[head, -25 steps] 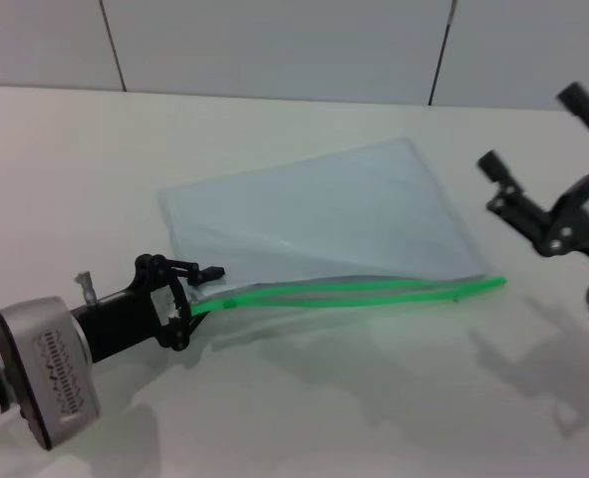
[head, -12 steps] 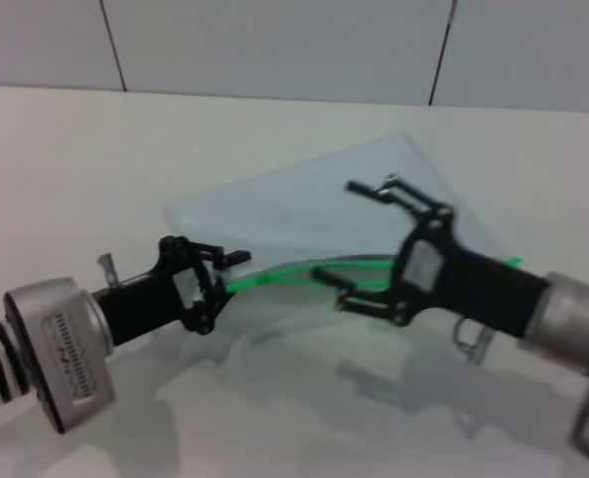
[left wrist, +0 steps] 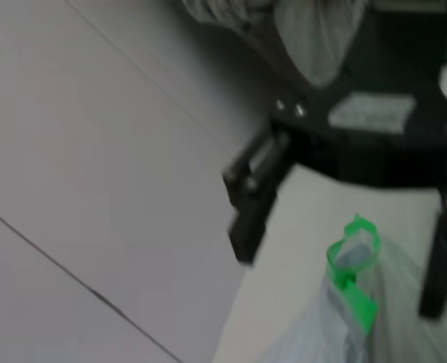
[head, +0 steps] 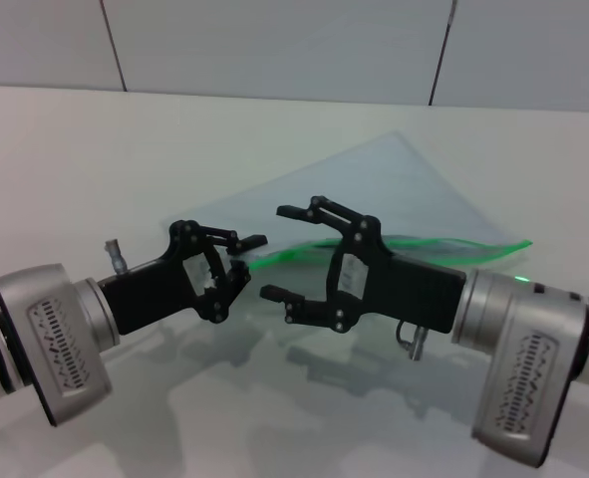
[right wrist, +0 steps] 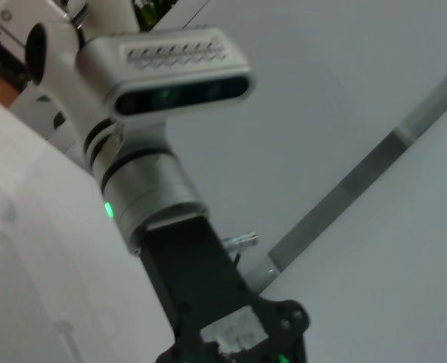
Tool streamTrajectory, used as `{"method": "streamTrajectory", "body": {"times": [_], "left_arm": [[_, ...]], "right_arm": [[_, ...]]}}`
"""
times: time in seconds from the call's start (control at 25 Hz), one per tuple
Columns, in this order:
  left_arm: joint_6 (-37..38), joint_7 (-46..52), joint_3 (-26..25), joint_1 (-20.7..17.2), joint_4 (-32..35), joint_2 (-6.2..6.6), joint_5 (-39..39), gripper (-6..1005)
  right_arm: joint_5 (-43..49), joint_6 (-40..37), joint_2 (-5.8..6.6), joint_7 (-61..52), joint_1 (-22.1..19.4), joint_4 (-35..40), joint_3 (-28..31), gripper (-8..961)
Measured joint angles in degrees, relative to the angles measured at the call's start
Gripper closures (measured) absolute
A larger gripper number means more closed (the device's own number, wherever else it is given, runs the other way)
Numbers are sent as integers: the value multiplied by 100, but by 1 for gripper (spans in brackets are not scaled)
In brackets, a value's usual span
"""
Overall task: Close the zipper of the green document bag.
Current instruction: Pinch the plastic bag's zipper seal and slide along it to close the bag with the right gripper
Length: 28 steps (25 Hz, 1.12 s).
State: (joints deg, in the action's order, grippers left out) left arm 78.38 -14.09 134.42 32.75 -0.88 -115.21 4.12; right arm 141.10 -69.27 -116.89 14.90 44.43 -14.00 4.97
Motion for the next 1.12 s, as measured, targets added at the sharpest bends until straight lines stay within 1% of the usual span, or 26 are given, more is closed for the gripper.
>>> {"method": "streamTrajectory", "body": {"times": [0.48,0.68,0.92,1.12], "left_arm": [[56,2,7,-23,-27,-2,1,950],[56,2,7,-31,-33,-2,1,951],[56,2,25,-32,-35,-2,-41,952],[50,2,42,-32,-35,-2,-57,953]], "right_arm": [[-52,88,4,555,-128,-108,30,155],[-56,89,-11,812,-186,-143,34,377],[-68,99,-4,843,-189,-182,34,587],[-69,113,-1,897,-190,-183,33,625]]}}
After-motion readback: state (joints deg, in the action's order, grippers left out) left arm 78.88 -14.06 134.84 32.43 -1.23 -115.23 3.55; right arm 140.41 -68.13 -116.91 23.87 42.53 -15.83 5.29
